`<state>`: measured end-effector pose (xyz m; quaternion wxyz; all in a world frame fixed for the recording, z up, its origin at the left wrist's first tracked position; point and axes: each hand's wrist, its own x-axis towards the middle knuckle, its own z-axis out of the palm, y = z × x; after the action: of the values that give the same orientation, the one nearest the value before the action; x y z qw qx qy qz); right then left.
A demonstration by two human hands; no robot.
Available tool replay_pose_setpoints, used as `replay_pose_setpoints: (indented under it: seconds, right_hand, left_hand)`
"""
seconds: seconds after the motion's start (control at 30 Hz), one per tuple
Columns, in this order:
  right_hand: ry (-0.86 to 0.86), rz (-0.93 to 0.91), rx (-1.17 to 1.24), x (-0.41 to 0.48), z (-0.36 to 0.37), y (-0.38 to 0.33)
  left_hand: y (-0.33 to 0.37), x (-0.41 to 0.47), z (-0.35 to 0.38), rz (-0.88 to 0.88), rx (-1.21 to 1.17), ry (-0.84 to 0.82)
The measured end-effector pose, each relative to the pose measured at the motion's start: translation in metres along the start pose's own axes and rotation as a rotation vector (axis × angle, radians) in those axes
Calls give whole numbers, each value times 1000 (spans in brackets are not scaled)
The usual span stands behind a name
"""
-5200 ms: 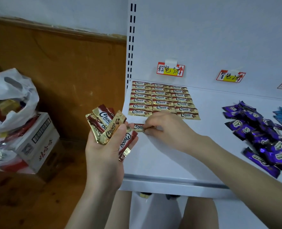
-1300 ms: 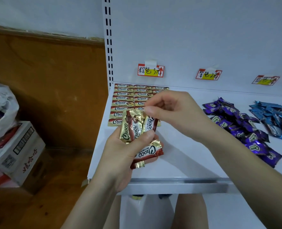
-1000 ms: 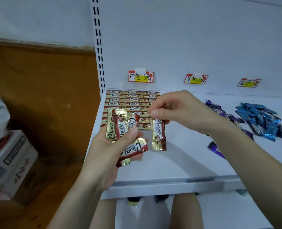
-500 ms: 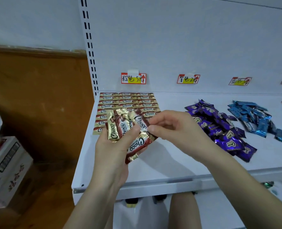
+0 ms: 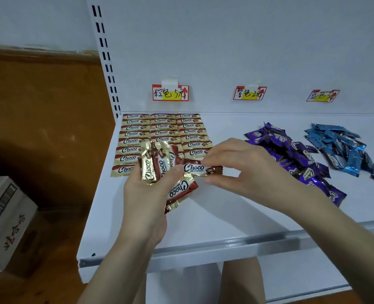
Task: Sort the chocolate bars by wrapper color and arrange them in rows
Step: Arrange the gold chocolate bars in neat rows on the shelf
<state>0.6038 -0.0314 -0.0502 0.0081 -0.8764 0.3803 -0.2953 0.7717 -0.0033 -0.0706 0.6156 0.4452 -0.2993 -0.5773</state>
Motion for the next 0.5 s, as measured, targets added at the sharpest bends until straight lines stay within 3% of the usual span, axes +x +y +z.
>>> replay_pose_setpoints:
  seconds: [0.07,0.27,0.5]
  right_hand:
    - [-30,44,44,3,-1,10]
    - [-153,402,190,12,-4,62]
    - [-248,366,154,21,11,62]
  left_hand:
    - [-1,2,1,-26,-18,23]
    - [-2,8,-5,-64,-35,92]
    - [-4,8,-6,-65,-13,87]
